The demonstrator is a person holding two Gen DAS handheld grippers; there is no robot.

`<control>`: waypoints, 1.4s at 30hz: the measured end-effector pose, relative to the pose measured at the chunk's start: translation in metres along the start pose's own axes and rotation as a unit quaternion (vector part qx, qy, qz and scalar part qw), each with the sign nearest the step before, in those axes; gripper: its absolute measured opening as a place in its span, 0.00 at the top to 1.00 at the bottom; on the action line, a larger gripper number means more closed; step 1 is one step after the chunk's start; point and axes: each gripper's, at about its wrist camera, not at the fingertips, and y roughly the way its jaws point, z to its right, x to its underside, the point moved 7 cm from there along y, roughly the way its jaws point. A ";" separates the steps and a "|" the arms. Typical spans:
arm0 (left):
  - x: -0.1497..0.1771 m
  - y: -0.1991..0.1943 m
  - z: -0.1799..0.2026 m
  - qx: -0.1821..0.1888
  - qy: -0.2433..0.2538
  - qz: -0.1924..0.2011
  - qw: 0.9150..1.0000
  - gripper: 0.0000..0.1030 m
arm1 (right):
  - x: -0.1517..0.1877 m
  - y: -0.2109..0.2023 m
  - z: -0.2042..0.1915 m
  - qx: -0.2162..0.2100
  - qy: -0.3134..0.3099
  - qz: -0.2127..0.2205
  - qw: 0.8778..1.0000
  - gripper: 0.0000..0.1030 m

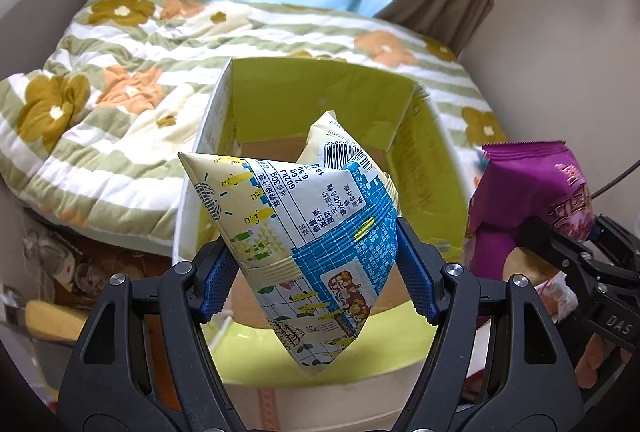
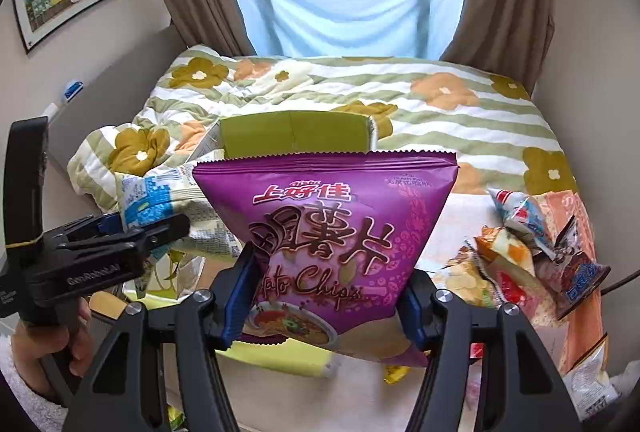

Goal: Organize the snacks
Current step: 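Carry both bags over the box and release them inside with both tools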

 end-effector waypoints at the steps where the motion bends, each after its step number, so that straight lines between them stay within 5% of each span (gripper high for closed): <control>1: -0.001 0.007 -0.005 0.001 0.007 -0.009 1.000 0.33 | 0.000 0.004 -0.005 0.003 0.003 -0.005 1.000 0.44; 11: 0.007 0.033 -0.012 0.007 0.033 -0.053 0.998 0.20 | -0.001 0.033 -0.013 0.044 0.017 -0.041 0.998 0.44; 14: 0.007 0.026 -0.017 -0.001 0.027 -0.042 0.999 0.11 | -0.003 0.034 -0.013 0.047 0.017 -0.042 0.998 0.44; 32: 0.024 -0.020 -0.039 -0.041 -0.006 0.010 0.999 0.11 | 0.009 0.069 -0.042 0.011 -0.018 -0.077 0.997 0.43; 35: 0.028 -0.025 -0.041 -0.044 -0.013 0.015 0.999 0.11 | 0.013 0.070 -0.043 -0.001 -0.003 -0.076 0.997 0.32; 37: 0.031 -0.028 -0.044 -0.040 -0.022 0.017 0.999 0.11 | 0.016 0.070 -0.044 -0.012 0.006 -0.073 0.997 0.01; 42: 0.043 -0.030 -0.047 -0.043 -0.028 0.016 0.999 0.11 | 0.026 0.067 -0.045 -0.021 0.019 -0.073 0.997 0.00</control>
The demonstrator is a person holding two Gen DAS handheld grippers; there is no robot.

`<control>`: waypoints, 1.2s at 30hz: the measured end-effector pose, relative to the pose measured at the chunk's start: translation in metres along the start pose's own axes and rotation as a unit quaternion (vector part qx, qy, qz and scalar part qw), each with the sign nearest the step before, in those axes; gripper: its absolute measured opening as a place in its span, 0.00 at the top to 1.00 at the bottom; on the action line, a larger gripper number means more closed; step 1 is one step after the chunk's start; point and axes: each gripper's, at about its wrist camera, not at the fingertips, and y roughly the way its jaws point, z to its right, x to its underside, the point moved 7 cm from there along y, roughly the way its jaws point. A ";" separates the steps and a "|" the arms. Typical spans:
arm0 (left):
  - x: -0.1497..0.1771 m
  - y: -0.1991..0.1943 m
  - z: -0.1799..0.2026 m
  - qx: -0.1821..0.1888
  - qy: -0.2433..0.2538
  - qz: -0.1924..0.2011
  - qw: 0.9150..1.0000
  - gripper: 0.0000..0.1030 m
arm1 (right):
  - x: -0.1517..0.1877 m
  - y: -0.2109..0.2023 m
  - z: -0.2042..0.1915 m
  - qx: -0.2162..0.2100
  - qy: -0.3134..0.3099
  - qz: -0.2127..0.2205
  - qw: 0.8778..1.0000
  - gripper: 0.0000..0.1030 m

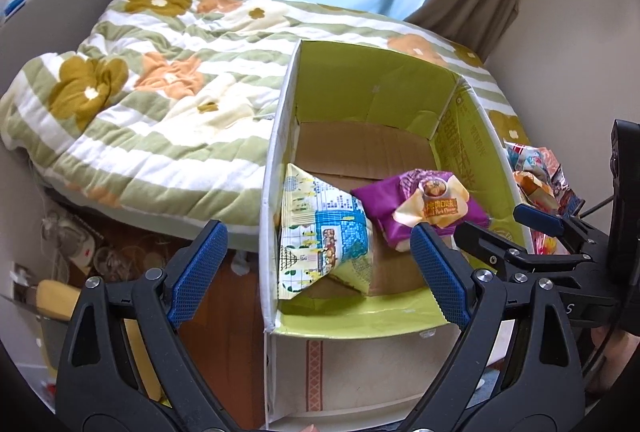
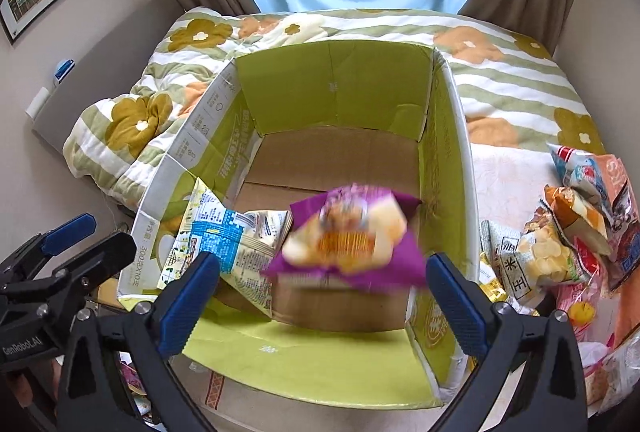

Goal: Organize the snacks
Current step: 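Carry both bags over the box and release them inside with both tools, then grasp the pink Oishi bag with the left tool while the right tool grasps the white TATRE bag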

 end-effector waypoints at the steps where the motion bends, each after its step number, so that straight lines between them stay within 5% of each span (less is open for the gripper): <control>1: 0.000 0.000 -0.001 0.001 0.000 -0.001 1.000 0.11 | 0.002 0.000 -0.001 -0.002 0.001 -0.004 1.000 0.00; 11: 0.004 -0.021 0.006 0.012 0.019 0.019 1.000 0.11 | 0.012 -0.022 -0.004 0.020 -0.012 0.009 1.000 0.00; 21: 0.000 -0.039 0.051 0.032 0.061 0.045 0.997 0.11 | 0.014 -0.074 0.025 0.056 0.005 0.073 0.996 0.00; 36: 0.042 -0.025 0.233 0.081 0.127 0.027 0.988 0.11 | 0.055 -0.172 0.201 0.148 0.073 0.109 0.980 0.00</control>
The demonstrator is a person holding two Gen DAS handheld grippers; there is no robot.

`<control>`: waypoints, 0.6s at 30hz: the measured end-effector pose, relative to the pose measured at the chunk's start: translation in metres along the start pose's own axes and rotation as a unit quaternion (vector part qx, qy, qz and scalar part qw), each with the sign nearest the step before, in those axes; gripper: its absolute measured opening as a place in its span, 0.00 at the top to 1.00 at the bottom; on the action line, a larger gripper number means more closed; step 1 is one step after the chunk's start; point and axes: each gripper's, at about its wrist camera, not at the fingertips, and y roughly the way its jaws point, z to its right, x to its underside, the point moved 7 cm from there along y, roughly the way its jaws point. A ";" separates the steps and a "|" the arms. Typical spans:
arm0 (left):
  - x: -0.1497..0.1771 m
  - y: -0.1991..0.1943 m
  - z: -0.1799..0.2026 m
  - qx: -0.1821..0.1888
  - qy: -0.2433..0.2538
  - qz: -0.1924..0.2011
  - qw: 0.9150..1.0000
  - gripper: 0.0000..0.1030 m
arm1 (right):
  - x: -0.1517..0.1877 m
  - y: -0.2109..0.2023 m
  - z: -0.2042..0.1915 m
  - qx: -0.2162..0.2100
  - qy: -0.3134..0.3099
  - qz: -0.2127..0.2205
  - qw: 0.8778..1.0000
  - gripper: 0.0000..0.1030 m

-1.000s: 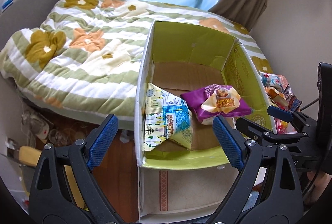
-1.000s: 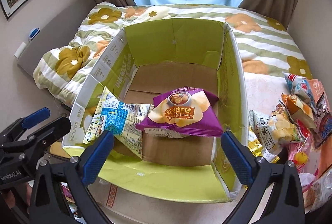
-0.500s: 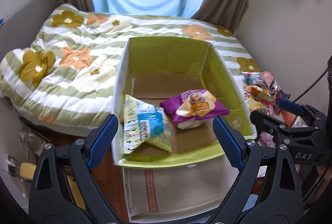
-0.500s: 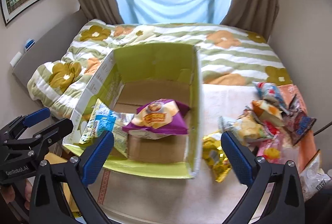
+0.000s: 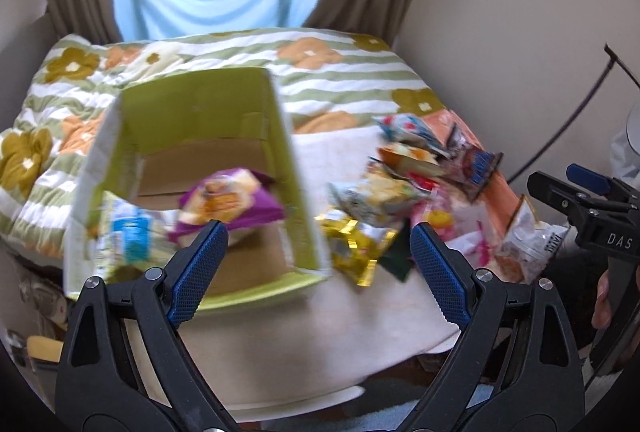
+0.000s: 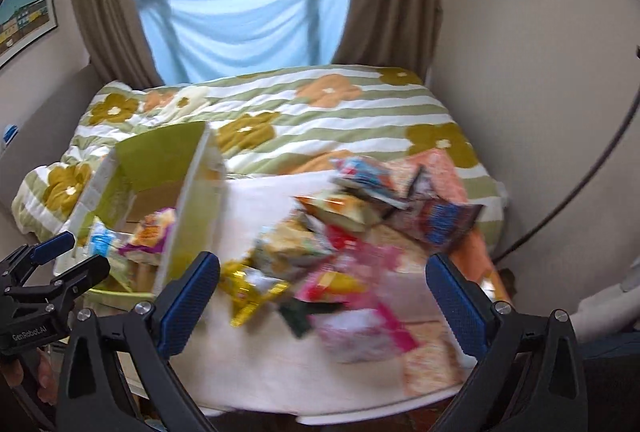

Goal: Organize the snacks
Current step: 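Grasp the pink Oishi bag with the left tool while the right tool grasps the white TATRE bag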

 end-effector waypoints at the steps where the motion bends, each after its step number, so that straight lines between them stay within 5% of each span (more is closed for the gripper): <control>1: 0.001 0.004 0.016 0.005 0.009 -0.002 1.000 0.11 | 0.003 -0.002 0.018 0.005 0.004 -0.003 1.000 0.00; 10: 0.022 0.055 0.131 0.022 0.066 -0.038 0.997 0.11 | 0.036 -0.004 0.131 0.022 0.013 -0.032 0.999 0.00; 18: 0.057 0.098 0.178 0.010 0.158 -0.051 0.986 0.11 | 0.072 0.017 0.163 -0.009 0.013 -0.056 0.998 0.00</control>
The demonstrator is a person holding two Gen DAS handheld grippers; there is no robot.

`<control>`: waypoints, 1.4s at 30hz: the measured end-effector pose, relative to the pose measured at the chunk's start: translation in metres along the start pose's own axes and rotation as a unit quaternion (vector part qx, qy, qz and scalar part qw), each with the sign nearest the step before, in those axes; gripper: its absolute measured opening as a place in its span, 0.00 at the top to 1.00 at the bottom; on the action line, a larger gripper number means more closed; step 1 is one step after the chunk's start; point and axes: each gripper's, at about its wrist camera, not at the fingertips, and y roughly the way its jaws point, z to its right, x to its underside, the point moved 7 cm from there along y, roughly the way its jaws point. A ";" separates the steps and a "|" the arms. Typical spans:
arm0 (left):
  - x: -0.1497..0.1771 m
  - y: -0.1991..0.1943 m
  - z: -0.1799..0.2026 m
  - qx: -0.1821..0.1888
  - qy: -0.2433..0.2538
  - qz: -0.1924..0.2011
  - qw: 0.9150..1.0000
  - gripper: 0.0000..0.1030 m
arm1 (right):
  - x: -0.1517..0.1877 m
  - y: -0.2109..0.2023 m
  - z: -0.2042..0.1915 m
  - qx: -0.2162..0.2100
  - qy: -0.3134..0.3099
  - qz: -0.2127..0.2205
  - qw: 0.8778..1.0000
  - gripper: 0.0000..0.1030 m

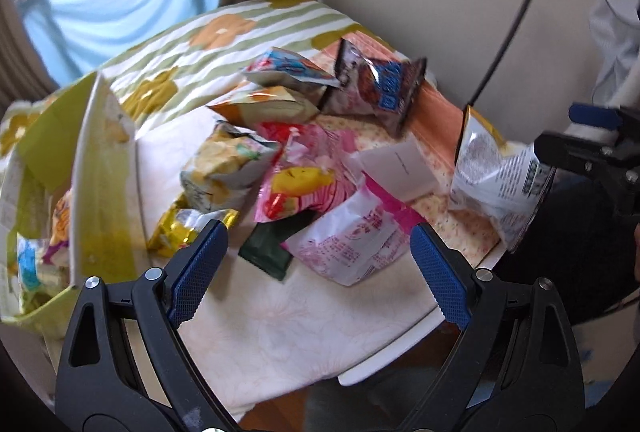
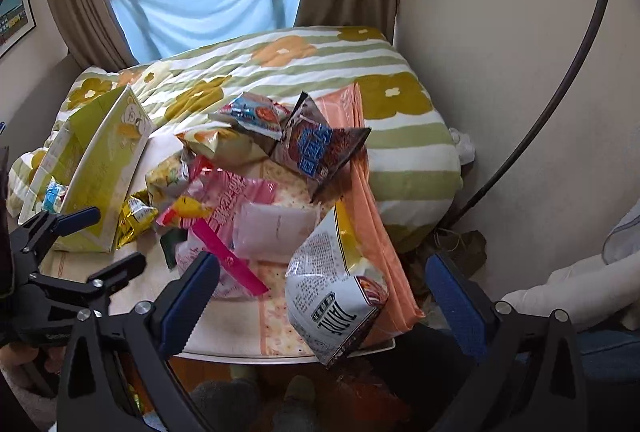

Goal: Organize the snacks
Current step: 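Grasp the pink Oishi bag with the left tool while the right tool grasps the white TATRE bag, then carry both bags over the box and release them inside with both tools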

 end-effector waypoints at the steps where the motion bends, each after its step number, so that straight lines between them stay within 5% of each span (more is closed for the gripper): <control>1: 0.002 0.006 0.004 -0.008 0.017 0.004 1.000 0.11 | 0.005 0.006 0.001 -0.004 0.002 -0.004 1.000 0.00; 5: 0.017 0.038 0.015 -0.021 0.087 -0.009 0.996 0.11 | 0.020 0.028 0.007 -0.007 0.005 -0.018 1.000 0.00; 21: 0.038 0.098 0.050 -0.008 0.230 -0.037 0.972 0.12 | 0.046 0.079 0.008 -0.011 0.008 -0.050 0.999 0.00; 25: 0.040 0.106 0.048 0.006 0.224 -0.061 0.973 0.14 | 0.047 0.081 0.007 -0.014 0.016 -0.051 0.998 0.00; 30: 0.042 0.105 0.044 0.035 0.207 -0.075 0.975 0.43 | 0.050 0.082 0.007 -0.009 0.022 -0.053 0.998 0.00; 33: 0.041 0.103 0.042 0.040 0.201 -0.081 0.975 0.50 | 0.051 0.082 0.007 -0.005 0.017 -0.051 0.999 0.00; 42: 0.042 0.101 0.042 0.050 0.166 -0.100 0.980 0.55 | 0.050 0.086 0.009 0.011 0.001 -0.048 0.999 0.09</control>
